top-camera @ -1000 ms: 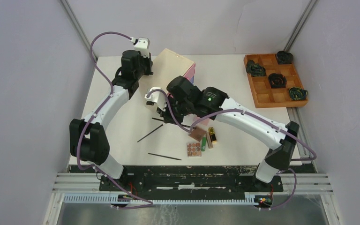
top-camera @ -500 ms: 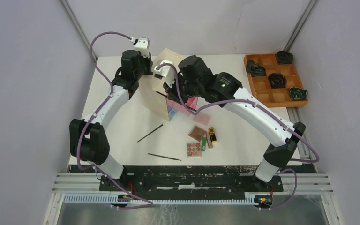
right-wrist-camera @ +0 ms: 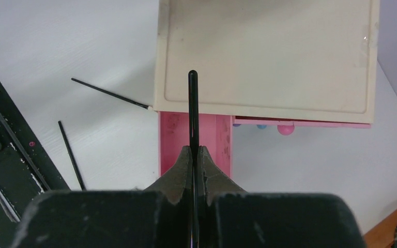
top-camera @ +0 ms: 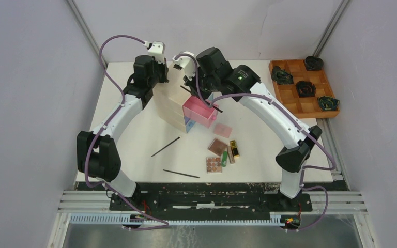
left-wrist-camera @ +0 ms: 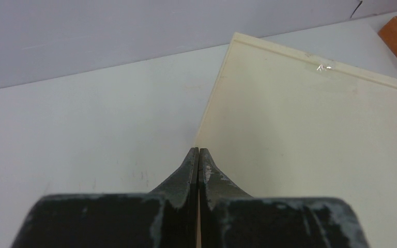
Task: Organize the makeup
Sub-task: Place the makeup brush in the drawer.
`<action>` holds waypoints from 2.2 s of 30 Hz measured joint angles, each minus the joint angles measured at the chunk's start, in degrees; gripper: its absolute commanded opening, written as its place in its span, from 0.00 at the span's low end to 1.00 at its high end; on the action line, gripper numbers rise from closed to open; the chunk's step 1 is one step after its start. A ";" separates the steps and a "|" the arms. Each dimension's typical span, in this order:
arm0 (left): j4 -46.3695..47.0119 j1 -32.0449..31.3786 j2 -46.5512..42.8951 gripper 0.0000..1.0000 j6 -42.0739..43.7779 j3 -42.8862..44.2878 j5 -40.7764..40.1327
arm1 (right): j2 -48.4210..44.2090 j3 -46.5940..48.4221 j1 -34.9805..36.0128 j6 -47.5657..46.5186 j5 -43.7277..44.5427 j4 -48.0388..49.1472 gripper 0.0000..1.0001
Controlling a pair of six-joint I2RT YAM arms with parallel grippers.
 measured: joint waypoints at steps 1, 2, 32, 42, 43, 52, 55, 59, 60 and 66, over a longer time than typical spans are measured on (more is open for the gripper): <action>-0.02 0.00 0.00 0.03 0.00 0.00 0.00 | 0.59 0.72 -0.13 -0.20 0.46 -0.70 0.01; -0.02 0.00 0.00 0.03 0.00 0.00 0.00 | 0.96 1.01 -0.24 -0.35 0.87 -1.46 0.01; 0.00 0.37 -0.04 0.03 -0.02 0.00 1.09 | 12.20 15.41 -1.57 -5.64 2.82 -25.18 0.01; 0.00 0.52 -0.09 0.03 -0.02 0.00 1.42 | 14.32 17.03 -1.57 -5.57 1.86 -26.34 0.01; 0.00 0.52 -0.09 0.03 -0.02 -0.02 1.42 | 14.49 17.25 -1.57 -5.57 1.77 -26.29 0.01; -0.04 0.55 -0.15 0.03 -0.04 -0.02 1.49 | 17.11 20.76 -1.57 -5.55 1.75 -26.25 0.01; -0.02 0.59 -0.22 0.03 -0.42 -0.04 1.57 | 17.92 22.18 -1.57 -5.53 1.75 -25.90 0.01; -0.02 0.70 -0.31 0.03 -1.29 -0.13 1.68 | 18.51 23.32 -1.57 -5.46 1.75 -25.44 0.01; -0.02 0.74 -0.31 0.03 -1.36 -0.13 1.77 | 18.51 23.37 -1.57 -5.31 1.75 -25.22 0.01; -0.02 0.92 -0.31 0.03 -1.95 -0.13 2.05 | 18.56 23.74 -1.57 -5.07 1.66 -24.57 0.11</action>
